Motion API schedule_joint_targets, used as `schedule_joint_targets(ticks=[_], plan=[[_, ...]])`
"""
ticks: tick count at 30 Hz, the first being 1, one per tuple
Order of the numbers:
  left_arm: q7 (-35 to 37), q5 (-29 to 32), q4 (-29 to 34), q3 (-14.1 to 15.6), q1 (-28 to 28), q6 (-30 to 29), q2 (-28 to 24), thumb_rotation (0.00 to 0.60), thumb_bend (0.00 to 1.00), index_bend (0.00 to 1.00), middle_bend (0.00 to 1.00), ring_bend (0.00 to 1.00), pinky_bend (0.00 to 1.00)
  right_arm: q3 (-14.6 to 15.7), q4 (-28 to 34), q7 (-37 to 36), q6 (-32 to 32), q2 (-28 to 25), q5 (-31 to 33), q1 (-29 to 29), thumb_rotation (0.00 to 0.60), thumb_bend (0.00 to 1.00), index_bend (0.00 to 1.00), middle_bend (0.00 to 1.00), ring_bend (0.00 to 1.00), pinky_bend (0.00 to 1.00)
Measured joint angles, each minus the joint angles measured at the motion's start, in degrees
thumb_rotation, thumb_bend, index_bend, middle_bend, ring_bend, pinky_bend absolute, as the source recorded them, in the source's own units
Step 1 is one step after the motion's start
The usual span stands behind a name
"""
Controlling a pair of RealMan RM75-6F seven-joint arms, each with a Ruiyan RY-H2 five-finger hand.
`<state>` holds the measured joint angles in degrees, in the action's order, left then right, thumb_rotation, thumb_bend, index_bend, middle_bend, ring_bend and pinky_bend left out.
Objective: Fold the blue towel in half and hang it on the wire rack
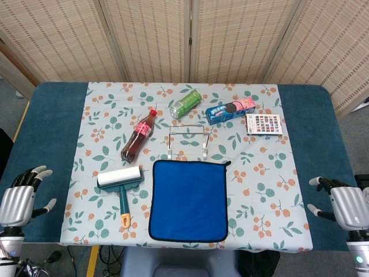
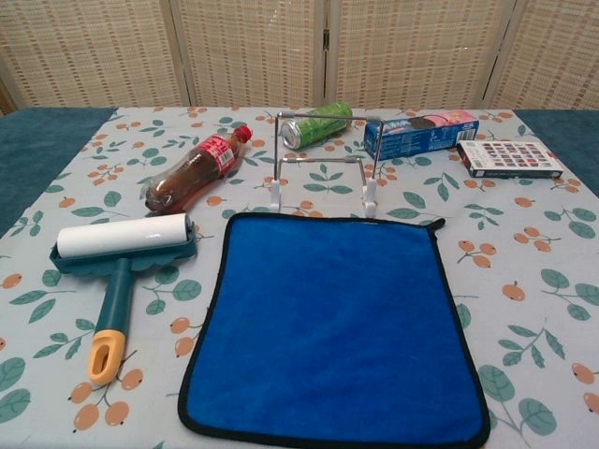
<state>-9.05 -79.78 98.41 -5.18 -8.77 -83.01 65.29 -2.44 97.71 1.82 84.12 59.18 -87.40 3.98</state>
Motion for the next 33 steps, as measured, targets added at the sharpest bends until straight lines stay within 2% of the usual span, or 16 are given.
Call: schedule_joint_targets(ticks=[11, 17, 23, 28, 31, 33], plan=[[1.91, -0.72, -0.78, -0.08, -0.35, 0.55, -0.33, 0.6, 0.2, 0.24, 0.18, 0.16, 0.18, -0.44, -0.09, -0.59, 1.63, -0.39, -0.57, -0.34, 0.6, 0.08, 0.39, 0.5, 0.45, 0.59], [5.92, -3.75, -1.71, 0.68, -1.15, 1.76, -1.14, 0.6, 0.2, 0.25, 0.23, 0.21, 0.19, -0.53, 0.06, -1.32, 2.54, -0.65, -1.97, -0.36, 0.6, 0.09, 0.39, 0.53, 0.48, 0.59], [10.1, -10.29, -3.1, 2.45, -2.92, 3.24, -2.49, 0.6, 0.2, 0.26, 0.33, 0.31, 0.3, 0.1, 0.74, -1.58, 1.99, -1.1, -5.19, 0.58, 0.6, 0.09, 0.39, 0.61, 0.53, 0.6], [13.72, -16.51, -4.23, 4.03, -5.08, 4.06, -3.01, 0.6, 0.2, 0.27, 0.47, 0.43, 0.46, 0.95, 1.87, -1.18, 0.46, -1.73, -8.93, 2.25, 0.6, 0.09, 0.39, 0.68, 0.59, 0.64], [15.05, -20.23, -4.91, 5.02, -6.74, 4.67, -3.06, 0.6, 0.2, 0.28, 0.6, 0.56, 0.63, 1.54, 2.69, -0.84, -0.56, -2.09, -10.95, 3.24, 0.6, 0.09, 0.39, 0.71, 0.62, 0.67], [15.42, -22.47, -5.14, 5.65, -8.21, 5.48, -2.95, 0.6, 0.2, 0.28, 0.66, 0.61, 0.69, 1.93, 3.14, -0.57, -1.28, -2.18, -12.1, 3.85, 0.6, 0.09, 0.39, 0.74, 0.64, 0.69]])
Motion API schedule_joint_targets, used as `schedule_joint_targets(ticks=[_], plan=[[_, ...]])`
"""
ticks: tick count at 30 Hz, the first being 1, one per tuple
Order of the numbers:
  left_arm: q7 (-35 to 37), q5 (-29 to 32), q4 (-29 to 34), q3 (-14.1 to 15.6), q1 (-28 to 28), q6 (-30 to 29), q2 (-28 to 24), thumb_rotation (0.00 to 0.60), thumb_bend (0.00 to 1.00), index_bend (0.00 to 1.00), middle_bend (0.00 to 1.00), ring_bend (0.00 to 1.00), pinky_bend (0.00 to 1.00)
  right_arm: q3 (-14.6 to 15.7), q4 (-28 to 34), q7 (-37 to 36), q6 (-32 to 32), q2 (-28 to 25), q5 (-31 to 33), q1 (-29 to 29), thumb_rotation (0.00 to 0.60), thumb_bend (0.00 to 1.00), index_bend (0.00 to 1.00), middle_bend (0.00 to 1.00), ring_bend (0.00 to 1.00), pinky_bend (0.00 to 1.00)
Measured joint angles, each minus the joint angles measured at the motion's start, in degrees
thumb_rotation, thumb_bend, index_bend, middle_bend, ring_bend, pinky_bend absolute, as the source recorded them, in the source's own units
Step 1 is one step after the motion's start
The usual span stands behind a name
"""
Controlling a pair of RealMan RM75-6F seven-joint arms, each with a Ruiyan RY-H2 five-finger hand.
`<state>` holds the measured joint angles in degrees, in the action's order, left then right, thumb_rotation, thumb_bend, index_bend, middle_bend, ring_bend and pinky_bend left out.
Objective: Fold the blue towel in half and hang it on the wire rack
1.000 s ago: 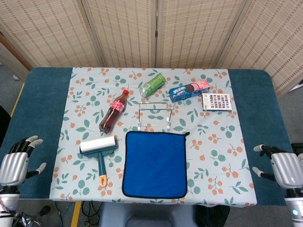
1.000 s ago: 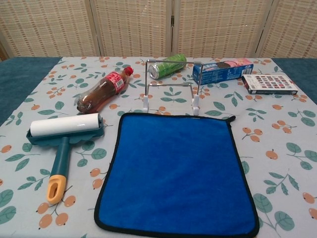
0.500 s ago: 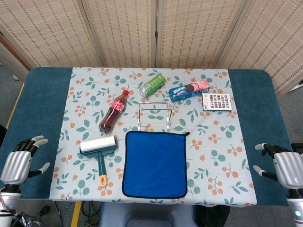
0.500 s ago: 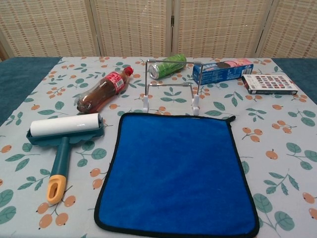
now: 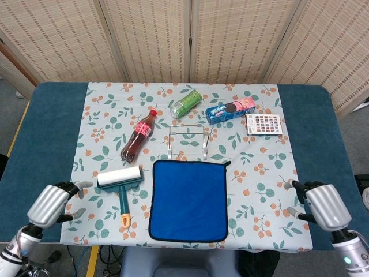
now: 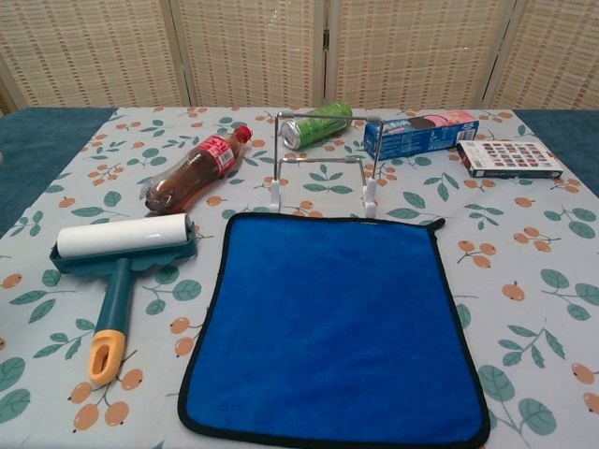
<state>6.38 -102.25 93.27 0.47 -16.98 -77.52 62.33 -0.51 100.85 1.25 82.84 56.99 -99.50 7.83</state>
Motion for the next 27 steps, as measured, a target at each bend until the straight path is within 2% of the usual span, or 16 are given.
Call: schedule_joint_targets(ticks=[6, 12, 21, 27], plan=[[0.47, -5.51, -0.58, 1.63, -4.04, 2.84, 1.68, 0.6, 0.2, 0.3, 0.8, 0.73, 0.84, 1.36, 1.39, 1.22, -2.65, 0.27, -3.02, 1.87, 0.6, 0.09, 0.39, 0.79, 0.7, 0.78], [0.14, -10.45, -1.22, 3.56, -8.68, 7.11, 4.46, 0.6, 0.2, 0.31, 0.9, 0.81, 0.92, 2.56, 2.14, 2.66, -4.8, 0.98, -4.83, 3.12, 0.6, 0.09, 0.39, 0.84, 0.77, 0.82], [-0.14, -14.05, -3.16, 5.61, -13.76, 11.49, 10.28, 0.6, 0.2, 0.34, 0.98, 0.89, 0.99, 4.66, 1.84, 3.89, -8.61, 3.33, -6.2, 4.76, 0.6, 0.09, 0.39, 0.89, 0.82, 0.87], [-1.27, -14.9, -6.07, 6.24, -16.13, 13.4, 15.2, 0.6, 0.2, 0.35, 0.99, 0.9, 0.99, 5.83, 0.62, 3.91, -10.96, 4.96, -6.27, 5.6, 0.6, 0.09, 0.39, 0.89, 0.83, 0.87]])
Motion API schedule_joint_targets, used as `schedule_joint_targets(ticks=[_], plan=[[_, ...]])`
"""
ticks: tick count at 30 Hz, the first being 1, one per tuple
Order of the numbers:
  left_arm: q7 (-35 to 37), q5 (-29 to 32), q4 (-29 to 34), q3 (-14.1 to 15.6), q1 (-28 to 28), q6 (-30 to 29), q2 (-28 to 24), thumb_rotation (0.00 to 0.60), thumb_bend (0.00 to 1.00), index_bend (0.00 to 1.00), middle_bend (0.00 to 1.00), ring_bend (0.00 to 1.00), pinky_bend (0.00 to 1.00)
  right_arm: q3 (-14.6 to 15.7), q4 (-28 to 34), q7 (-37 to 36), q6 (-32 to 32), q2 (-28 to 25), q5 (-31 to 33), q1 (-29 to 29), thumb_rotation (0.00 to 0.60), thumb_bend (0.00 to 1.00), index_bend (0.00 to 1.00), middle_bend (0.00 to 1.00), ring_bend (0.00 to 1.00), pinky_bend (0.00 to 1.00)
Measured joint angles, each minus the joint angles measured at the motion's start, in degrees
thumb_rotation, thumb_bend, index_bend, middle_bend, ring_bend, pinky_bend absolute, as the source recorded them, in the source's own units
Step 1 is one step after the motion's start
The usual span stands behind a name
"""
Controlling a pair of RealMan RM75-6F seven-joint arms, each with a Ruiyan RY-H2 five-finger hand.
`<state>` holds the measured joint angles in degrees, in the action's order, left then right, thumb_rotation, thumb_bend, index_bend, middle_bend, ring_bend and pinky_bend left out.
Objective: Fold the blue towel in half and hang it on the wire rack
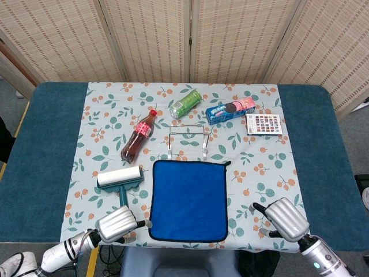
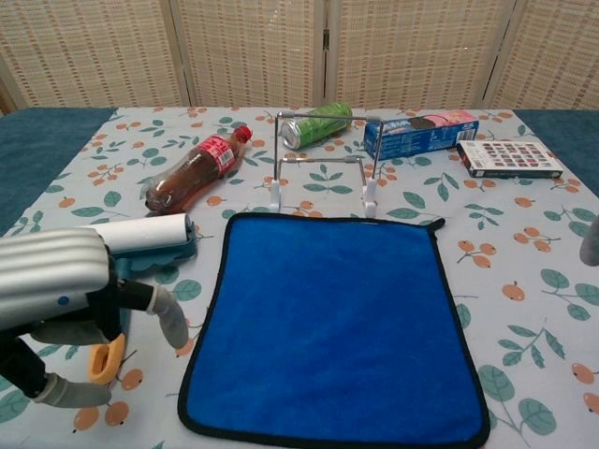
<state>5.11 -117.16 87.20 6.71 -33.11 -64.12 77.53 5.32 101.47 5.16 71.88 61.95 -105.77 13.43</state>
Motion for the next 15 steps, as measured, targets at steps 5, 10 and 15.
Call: schedule_joint_targets(ticks=[5, 10, 15], plan=[[-0.6, 0.47, -2.14, 0.54, -1.61, 1.46, 3.15, 0.6, 0.2, 0.36, 0.99, 0.9, 0.99, 0.87, -1.05, -0.25, -1.35, 1.58, 0.24, 0.68, 0.6, 0.09, 0.39, 0.89, 0.83, 0.87], [-2.25, 1.96, -3.05, 0.89, -2.6, 3.1, 4.76, 0.6, 0.2, 0.36, 1.0, 0.9, 0.99, 1.43, -1.67, -0.74, -1.58, 2.26, 0.56, 0.87, 0.6, 0.09, 0.39, 0.9, 0.83, 0.87], [-3.81, 3.52, -3.67, 1.09, -3.26, 4.37, 6.38, 0.6, 0.2, 0.37, 1.0, 0.9, 0.99, 1.91, -2.11, -1.16, -1.67, 2.46, 0.93, 1.03, 0.6, 0.09, 0.39, 0.9, 0.83, 0.87]])
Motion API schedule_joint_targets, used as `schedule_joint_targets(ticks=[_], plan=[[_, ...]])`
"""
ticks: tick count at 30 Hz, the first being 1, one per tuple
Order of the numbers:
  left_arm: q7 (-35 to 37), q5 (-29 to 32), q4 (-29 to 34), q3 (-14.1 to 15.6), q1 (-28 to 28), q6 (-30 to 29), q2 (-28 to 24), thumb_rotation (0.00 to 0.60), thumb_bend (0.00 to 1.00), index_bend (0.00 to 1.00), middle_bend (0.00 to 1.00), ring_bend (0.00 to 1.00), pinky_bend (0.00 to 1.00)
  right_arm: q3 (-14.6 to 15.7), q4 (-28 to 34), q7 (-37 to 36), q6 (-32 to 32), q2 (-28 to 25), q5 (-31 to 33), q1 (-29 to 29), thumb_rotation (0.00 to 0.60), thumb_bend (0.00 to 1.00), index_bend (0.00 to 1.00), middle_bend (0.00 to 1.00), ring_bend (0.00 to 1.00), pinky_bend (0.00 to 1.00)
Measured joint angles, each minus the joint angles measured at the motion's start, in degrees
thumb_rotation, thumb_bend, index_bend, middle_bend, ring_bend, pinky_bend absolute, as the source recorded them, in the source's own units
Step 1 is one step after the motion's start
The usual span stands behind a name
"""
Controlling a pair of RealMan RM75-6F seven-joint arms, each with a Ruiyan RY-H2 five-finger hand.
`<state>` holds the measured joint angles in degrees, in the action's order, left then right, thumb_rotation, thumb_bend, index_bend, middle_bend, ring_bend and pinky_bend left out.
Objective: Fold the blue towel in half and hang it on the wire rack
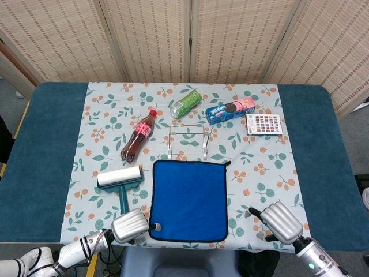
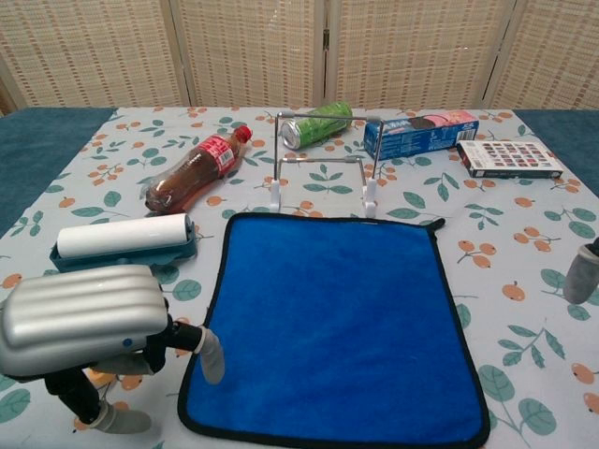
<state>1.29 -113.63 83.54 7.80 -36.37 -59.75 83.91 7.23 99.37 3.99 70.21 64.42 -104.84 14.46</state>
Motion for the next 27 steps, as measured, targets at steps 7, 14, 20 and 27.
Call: schedule_joint_targets(ticks=[7, 14, 20, 27], plan=[[-1.04, 2.63, -1.03, -0.06, -0.71, 1.16, 2.39, 0.6, 0.2, 0.38, 1.0, 0.9, 0.99, 0.55, -0.45, -0.73, 0.41, 0.18, 0.05, 0.1, 0.6, 0.09, 0.39, 0.9, 0.83, 0.87], [-2.35, 4.41, -1.54, 0.02, -1.34, 1.81, 3.64, 0.6, 0.2, 0.38, 1.0, 0.9, 0.99, 0.88, -1.04, -1.41, 0.92, 0.27, 0.23, 0.13, 0.6, 0.09, 0.39, 0.9, 0.83, 0.87], [-3.63, 5.64, -1.57, 0.23, -1.65, 2.15, 4.15, 0.6, 0.2, 0.38, 1.0, 0.9, 0.99, 1.1, -1.46, -1.92, 1.41, 0.28, 0.29, 0.14, 0.6, 0.09, 0.39, 0.9, 0.83, 0.87], [-3.73, 6.84, -1.66, 0.5, -1.76, 1.8, 5.02, 0.6, 0.2, 0.38, 1.0, 0.9, 0.99, 1.43, -2.04, -2.59, 2.07, 0.31, 0.34, -0.02, 0.6, 0.09, 0.39, 0.9, 0.83, 0.87]])
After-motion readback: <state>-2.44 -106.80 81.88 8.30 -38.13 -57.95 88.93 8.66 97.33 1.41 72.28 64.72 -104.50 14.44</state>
